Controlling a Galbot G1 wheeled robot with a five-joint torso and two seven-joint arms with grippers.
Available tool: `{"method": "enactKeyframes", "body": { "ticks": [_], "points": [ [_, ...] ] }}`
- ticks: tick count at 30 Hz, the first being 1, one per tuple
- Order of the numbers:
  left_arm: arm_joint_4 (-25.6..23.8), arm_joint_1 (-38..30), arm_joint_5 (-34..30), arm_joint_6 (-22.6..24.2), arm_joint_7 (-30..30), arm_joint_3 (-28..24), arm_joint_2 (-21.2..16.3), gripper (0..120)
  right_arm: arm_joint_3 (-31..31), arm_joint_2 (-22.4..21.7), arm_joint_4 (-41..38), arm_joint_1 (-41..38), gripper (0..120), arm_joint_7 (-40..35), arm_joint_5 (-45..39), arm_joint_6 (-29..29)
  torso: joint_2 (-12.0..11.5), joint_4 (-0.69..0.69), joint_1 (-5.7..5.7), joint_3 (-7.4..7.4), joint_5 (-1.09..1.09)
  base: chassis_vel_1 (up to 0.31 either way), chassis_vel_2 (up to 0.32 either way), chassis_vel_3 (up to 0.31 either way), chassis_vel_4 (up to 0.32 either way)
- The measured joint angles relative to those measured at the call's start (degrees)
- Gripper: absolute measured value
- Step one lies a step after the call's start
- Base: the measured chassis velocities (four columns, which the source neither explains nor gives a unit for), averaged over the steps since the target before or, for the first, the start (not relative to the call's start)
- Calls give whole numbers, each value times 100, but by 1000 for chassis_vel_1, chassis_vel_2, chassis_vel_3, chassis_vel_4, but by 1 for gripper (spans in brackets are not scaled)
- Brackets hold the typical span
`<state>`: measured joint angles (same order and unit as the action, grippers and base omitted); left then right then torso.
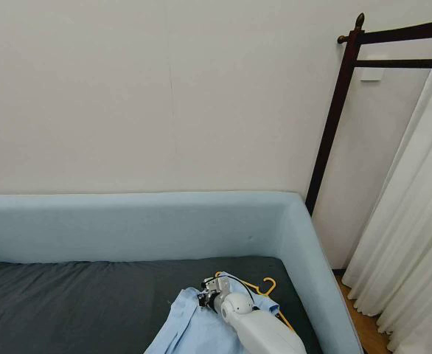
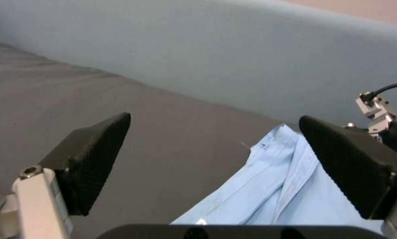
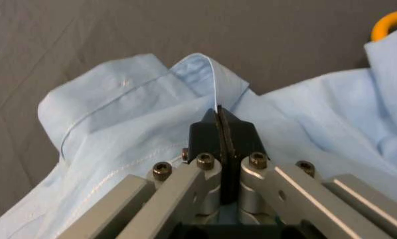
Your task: Pick up the clothes from the sofa and hang them on the clothes hanger.
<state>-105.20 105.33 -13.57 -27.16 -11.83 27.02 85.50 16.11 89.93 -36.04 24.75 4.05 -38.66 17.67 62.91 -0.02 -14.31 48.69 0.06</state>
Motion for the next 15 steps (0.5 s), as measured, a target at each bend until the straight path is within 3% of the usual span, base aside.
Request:
{"method": "enactKeyframes", "body": {
  "ticks": [5, 15],
  "points": [
    [20, -18, -1, 0, -3, -10, 21, 100, 71, -154, -270, -18, 0, -102, -38, -32, 0, 0, 0, 0, 0, 0, 0, 0, 0],
    [75, -139, -129, 48, -27, -13, 11, 100, 248, -1007, -2136, -161, 0, -316, -207, 29, 0, -2, 0, 1, 1, 0, 0, 0, 0]
  ]
}}
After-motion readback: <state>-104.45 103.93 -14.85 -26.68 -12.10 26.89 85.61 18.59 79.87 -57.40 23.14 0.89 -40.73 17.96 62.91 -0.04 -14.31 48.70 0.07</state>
